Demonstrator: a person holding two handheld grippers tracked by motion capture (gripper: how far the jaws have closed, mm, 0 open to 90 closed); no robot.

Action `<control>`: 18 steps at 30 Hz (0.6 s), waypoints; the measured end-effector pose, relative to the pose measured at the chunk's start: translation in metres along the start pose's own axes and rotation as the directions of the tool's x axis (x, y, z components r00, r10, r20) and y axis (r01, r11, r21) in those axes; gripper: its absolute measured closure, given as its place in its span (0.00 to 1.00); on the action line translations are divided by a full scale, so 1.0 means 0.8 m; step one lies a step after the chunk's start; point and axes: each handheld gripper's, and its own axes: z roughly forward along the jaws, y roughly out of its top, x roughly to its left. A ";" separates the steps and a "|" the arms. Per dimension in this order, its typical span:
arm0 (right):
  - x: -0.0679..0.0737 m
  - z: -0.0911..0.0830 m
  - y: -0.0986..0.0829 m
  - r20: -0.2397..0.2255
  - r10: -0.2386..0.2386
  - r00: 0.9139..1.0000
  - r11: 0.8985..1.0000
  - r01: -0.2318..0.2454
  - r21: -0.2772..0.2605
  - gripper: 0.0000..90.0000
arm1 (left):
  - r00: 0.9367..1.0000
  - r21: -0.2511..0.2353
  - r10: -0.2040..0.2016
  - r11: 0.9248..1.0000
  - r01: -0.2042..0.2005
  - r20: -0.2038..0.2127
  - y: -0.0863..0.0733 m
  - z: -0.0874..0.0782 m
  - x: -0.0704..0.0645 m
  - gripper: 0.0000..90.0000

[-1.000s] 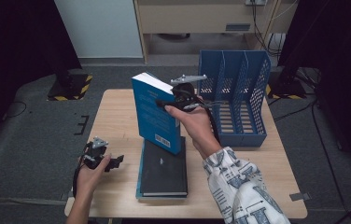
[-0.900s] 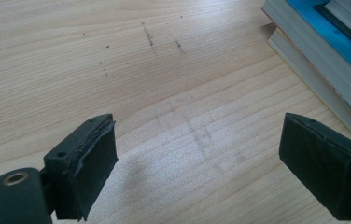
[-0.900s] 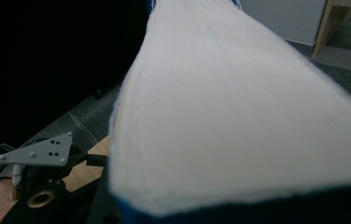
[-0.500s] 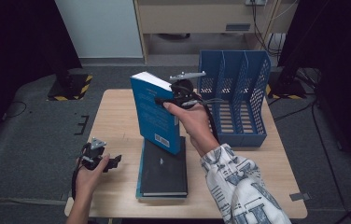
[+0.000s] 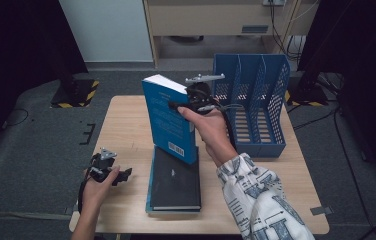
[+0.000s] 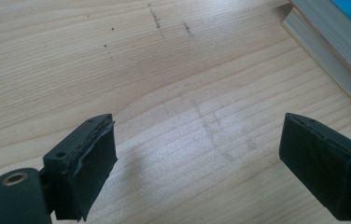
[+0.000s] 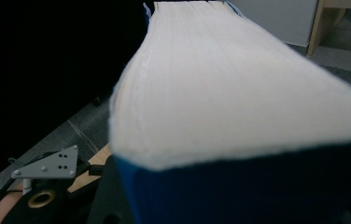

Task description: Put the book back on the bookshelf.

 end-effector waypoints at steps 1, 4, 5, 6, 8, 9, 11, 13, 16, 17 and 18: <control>0.000 -0.001 0.001 0.001 -0.002 1.000 1.000 0.002 -0.002 0.68 | 1.000 0.004 -0.006 1.000 0.006 0.000 -0.001 0.001 0.000 0.12; 0.000 -0.004 0.002 0.005 -0.007 1.000 1.000 0.007 -0.006 0.68 | 1.000 0.012 -0.013 1.000 0.013 -0.004 -0.002 0.003 0.002 0.12; 0.000 -0.005 0.003 0.006 -0.008 1.000 1.000 0.008 -0.008 0.68 | 1.000 0.011 -0.018 1.000 0.018 -0.005 -0.003 0.003 0.002 0.12; 0.000 -0.007 0.003 0.008 -0.009 1.000 1.000 0.009 -0.010 0.68 | 1.000 0.009 -0.024 1.000 0.024 -0.003 -0.003 0.003 0.003 0.11; -0.001 -0.009 0.004 0.008 -0.006 1.000 1.000 0.006 -0.012 0.68 | 1.000 0.016 -0.029 0.999 0.028 0.003 -0.004 0.006 0.004 0.11; -0.001 -0.011 0.005 0.008 -0.008 1.000 1.000 0.008 -0.014 0.68 | 1.000 0.023 -0.029 0.999 0.029 0.006 -0.004 0.007 0.004 0.11; -0.001 -0.014 0.007 0.008 -0.006 1.000 1.000 0.006 -0.017 0.68 | 1.000 0.030 -0.029 0.999 0.029 0.007 -0.005 0.008 0.004 0.11; -0.001 -0.019 0.010 0.010 -0.003 1.000 1.000 0.003 -0.023 0.68 | 0.999 0.035 -0.031 0.999 0.031 0.016 -0.006 0.009 0.004 0.10; -0.001 -0.023 0.014 0.014 0.001 1.000 1.000 -0.001 -0.030 0.68 | 0.999 0.037 -0.031 0.999 0.030 0.018 -0.007 0.011 0.003 0.09; -0.001 -0.024 0.015 0.013 0.002 1.000 1.000 -0.002 -0.030 0.68 | 0.999 0.037 -0.032 0.999 0.031 0.017 -0.007 0.011 0.004 0.09; -0.001 -0.026 0.017 0.016 -0.001 1.000 0.999 0.002 -0.033 0.68 | 0.999 0.041 -0.032 0.999 0.031 0.016 -0.007 0.011 0.004 0.09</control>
